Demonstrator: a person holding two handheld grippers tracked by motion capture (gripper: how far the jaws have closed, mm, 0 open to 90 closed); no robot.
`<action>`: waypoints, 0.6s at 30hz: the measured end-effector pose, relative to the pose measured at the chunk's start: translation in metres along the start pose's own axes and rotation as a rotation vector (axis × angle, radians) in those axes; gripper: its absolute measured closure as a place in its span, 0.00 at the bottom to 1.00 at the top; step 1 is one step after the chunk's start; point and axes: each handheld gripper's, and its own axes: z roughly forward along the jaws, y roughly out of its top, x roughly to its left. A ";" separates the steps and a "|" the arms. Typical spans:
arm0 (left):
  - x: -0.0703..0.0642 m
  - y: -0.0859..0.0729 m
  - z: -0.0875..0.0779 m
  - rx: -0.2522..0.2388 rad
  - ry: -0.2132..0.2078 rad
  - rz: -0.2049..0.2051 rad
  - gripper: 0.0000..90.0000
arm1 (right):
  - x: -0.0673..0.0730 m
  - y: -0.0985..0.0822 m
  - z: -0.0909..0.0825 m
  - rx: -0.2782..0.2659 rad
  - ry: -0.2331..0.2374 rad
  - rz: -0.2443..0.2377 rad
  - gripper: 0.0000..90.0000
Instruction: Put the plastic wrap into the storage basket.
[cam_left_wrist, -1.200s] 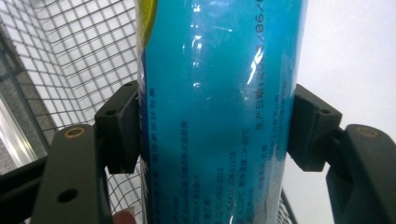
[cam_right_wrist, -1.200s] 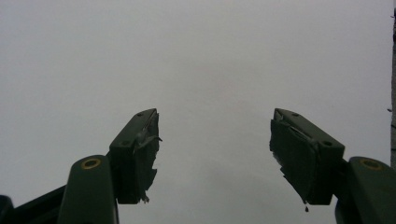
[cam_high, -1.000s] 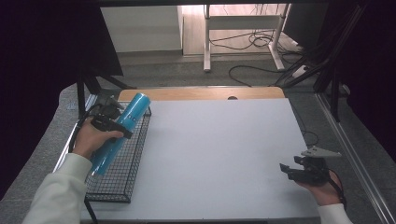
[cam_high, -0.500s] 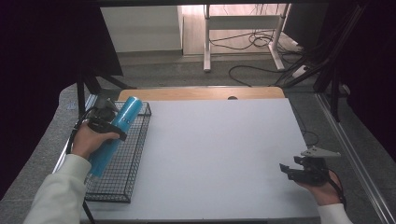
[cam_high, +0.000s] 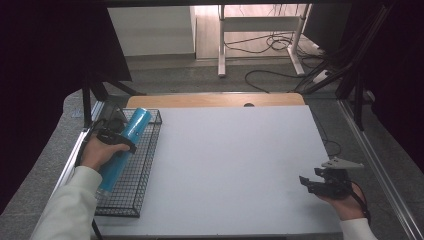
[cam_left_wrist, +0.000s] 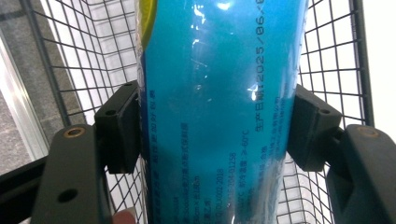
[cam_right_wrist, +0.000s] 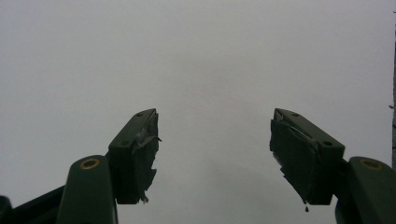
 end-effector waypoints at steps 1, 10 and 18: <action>0.000 0.000 0.000 0.000 0.000 0.000 0.35 | 0.000 0.000 0.000 0.000 0.000 0.000 0.36; -0.002 -0.001 0.019 0.024 0.036 -0.016 0.35 | 0.001 0.000 0.000 0.002 -0.003 -0.004 0.36; -0.010 0.000 0.030 0.044 0.077 -0.010 0.32 | 0.001 0.000 0.000 0.003 -0.006 -0.003 0.36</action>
